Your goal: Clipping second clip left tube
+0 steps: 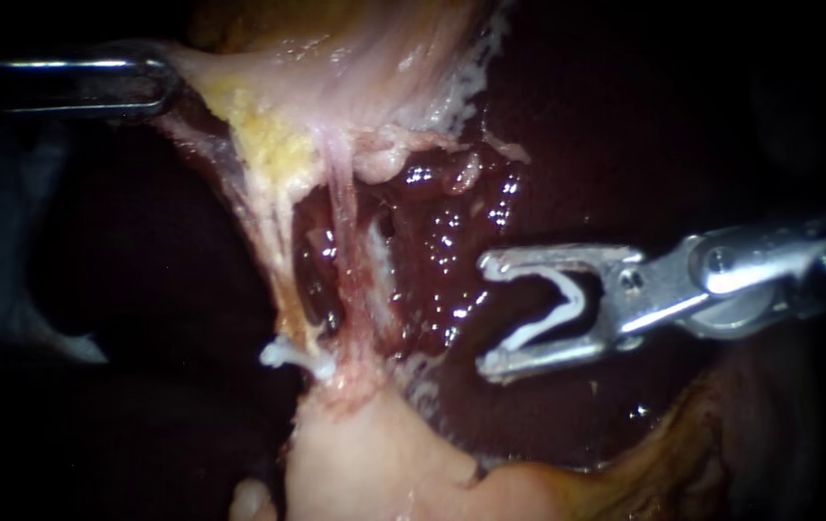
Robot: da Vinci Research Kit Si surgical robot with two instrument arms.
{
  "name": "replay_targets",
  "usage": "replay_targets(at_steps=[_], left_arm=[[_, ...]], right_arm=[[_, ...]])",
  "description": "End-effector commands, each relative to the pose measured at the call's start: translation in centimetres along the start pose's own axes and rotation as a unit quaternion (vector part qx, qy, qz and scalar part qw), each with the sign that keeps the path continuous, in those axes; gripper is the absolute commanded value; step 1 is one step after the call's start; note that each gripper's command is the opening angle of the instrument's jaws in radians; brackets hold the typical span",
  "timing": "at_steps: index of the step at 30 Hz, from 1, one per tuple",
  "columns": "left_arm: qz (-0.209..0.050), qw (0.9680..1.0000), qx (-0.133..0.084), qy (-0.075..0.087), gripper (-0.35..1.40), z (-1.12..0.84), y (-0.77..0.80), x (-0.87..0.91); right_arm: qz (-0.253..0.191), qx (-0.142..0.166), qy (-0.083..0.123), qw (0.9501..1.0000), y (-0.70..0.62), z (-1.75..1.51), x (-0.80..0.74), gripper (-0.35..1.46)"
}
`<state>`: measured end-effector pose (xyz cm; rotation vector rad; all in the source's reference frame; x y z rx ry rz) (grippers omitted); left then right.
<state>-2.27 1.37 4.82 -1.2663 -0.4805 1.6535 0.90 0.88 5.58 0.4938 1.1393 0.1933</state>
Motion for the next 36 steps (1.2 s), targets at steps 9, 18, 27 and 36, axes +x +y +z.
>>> replay_targets(at_steps=[9,18,27,36], left_arm=[[0.001,1.0,-0.002,-0.001,-0.35,0.03,0.05,-0.03],[0.001,1.0,-0.003,-0.002,-0.35,0.04,0.06,-0.04],[0.001,1.0,-0.004,-0.002,-0.35,0.06,0.07,-0.06],[0.001,1.0,-0.003,-0.001,-0.35,0.07,0.07,-0.07]], right_arm=[[0.033,0.018,0.006,0.9993,0.06,0.71,-0.09,0.5],[0.041,0.026,0.015,0.9987,0.32,0.98,-0.18,0.49],[0.041,0.024,0.015,0.9988,0.5,1.12,-0.24,0.49],[0.032,0.063,0.032,0.997,0.5,1.47,-0.25,0.48]])
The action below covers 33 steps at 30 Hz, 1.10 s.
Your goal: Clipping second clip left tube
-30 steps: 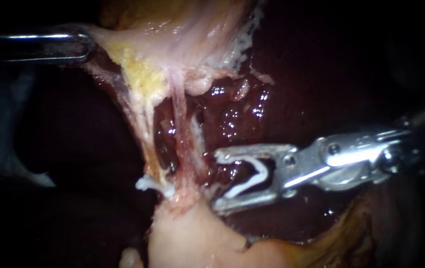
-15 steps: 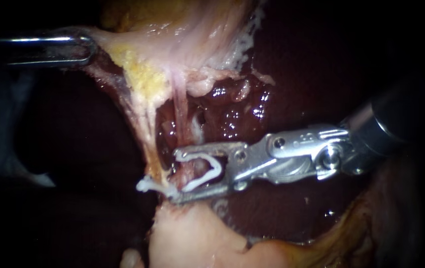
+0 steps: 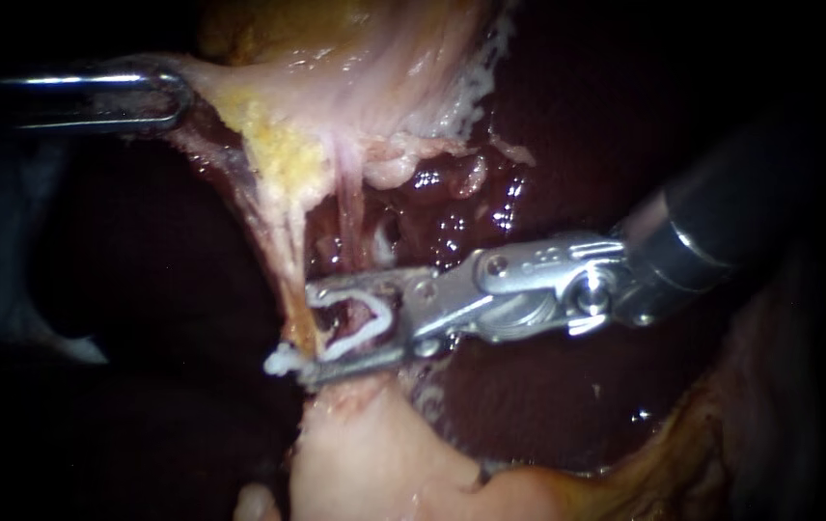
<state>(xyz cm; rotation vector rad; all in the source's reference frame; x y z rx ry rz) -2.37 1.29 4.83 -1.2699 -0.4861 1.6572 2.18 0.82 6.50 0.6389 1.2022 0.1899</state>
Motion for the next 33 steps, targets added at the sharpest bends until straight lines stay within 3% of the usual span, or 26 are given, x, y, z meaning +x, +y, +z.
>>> replay_targets(at_steps=[1,9,15,27,33], left_arm=[[0.0,1.0,0.0,0.0,-0.35,0.0,0.0,0.0],[0.0,1.0,0.0,0.0,-0.35,0.01,0.0,0.0],[0.0,1.0,0.0,0.0,-0.35,0.01,0.0,0.0],[0.0,1.0,0.0,0.0,-0.35,0.01,0.0,0.0],[0.0,1.0,0.0,0.0,-0.35,0.01,0.0,0.0]], right_arm=[[0.002,0.004,0.005,1.0,-0.01,0.03,0.02,0.48],[0.0,0.039,0.026,0.9989,-0.08,0.31,0.15,0.46],[0.001,0.057,0.03,0.9979,-0.25,0.41,0.23,0.44],[0.007,0.072,0.03,0.997,-0.68,0.43,0.33,0.4],[0.037,0.063,0.03,0.9969,-0.72,0.39,0.31,0.19]])
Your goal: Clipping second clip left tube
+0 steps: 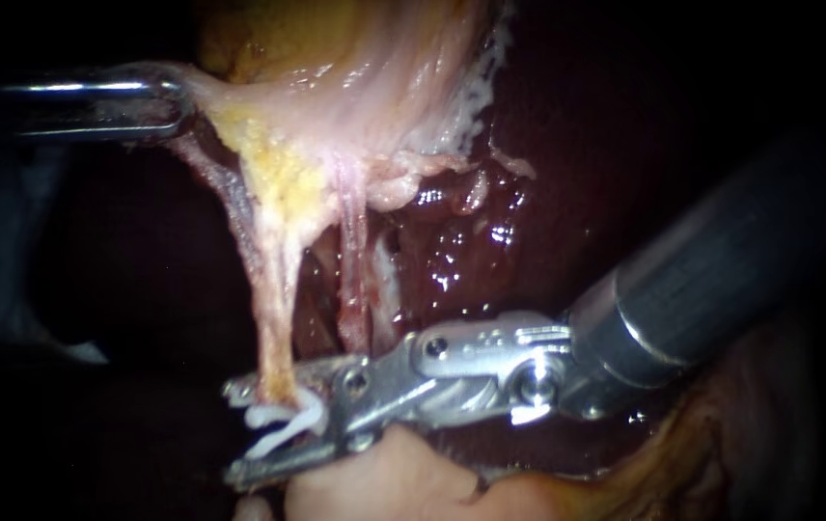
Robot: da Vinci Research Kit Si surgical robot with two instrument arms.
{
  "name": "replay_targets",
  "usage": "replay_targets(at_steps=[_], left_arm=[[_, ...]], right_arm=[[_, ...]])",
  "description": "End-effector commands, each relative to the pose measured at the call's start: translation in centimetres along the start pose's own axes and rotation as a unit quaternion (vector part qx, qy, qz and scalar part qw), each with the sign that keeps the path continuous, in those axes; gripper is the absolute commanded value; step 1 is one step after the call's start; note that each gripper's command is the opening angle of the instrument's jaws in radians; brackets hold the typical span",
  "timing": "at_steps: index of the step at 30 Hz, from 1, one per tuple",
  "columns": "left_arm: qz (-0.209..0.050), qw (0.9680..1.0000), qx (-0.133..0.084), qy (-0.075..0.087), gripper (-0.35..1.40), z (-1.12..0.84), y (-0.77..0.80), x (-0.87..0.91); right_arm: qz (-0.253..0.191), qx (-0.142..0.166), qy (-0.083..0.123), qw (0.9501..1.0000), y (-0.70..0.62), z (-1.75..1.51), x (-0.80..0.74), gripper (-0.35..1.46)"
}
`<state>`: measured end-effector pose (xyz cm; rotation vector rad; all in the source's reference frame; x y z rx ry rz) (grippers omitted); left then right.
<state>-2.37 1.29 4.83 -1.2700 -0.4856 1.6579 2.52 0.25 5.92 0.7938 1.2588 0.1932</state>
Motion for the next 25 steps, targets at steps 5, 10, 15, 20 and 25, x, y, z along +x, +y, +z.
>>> replay_targets(at_steps=[5,10,15,20,25], left_arm=[[0.0,1.0,0.0,0.0,-0.35,0.0,0.0,0.0],[0.0,1.0,0.0,0.0,-0.35,0.0,0.0,0.0],[0.0,1.0,0.0,0.0,-0.35,0.0,0.0,0.0],[0.0,1.0,0.0,0.0,-0.35,0.0,0.0,0.0],[0.0,1.0,0.0,0.0,-0.35,0.01,-0.02,0.0]], right_arm=[[0.017,-0.006,0.001,0.9998,0.04,-0.05,-0.03,-0.2],[0.032,-0.005,0.003,0.9995,0.06,-0.06,-0.03,-0.35],[0.05,-0.008,-0.006,0.9987,0.13,-0.08,-0.08,-0.35],[0.051,-0.006,-0.007,0.9987,0.18,-0.09,-0.15,-0.35],[0.054,-0.006,-0.007,0.9985,0.19,-0.09,-0.17,-0.32]])
